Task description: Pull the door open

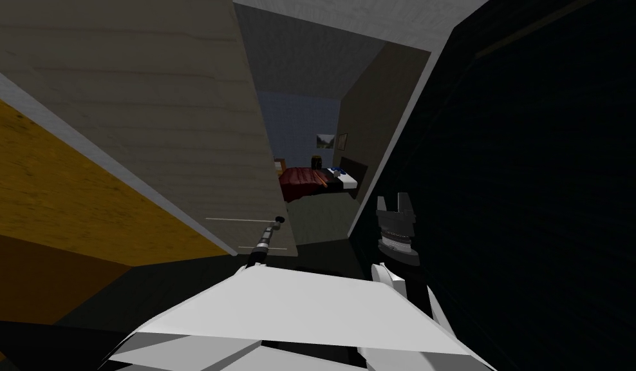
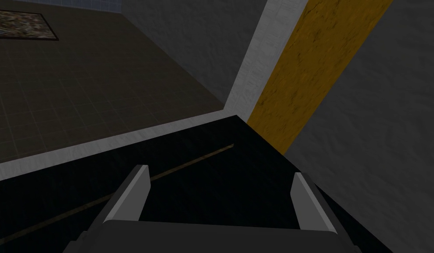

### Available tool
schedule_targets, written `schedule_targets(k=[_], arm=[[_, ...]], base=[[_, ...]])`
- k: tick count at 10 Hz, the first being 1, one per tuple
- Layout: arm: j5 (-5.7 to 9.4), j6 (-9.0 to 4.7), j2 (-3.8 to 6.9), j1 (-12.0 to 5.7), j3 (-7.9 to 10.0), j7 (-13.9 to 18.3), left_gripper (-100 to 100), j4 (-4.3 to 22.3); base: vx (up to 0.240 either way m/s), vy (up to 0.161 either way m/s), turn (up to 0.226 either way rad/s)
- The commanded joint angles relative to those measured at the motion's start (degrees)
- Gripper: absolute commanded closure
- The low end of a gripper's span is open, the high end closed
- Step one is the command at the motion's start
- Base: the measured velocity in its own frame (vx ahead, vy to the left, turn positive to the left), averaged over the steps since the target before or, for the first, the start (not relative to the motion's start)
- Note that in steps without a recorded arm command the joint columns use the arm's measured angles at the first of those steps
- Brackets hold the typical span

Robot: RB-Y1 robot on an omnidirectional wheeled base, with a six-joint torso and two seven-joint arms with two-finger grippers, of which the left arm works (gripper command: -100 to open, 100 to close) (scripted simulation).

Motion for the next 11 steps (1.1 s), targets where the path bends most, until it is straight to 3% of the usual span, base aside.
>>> schedule_targets(k=[1, 11], arm=[[0.36, 0.02, -0.15, -0.15, -0.64, 1.8, 100, -0.1], [4.48, -0.37, 0.97, -0.84, -3.21, 14.3, 100, 1.0]], base=[[-0.024, 0.033, -0.012], [-0.040, 0.014, -0.050]])
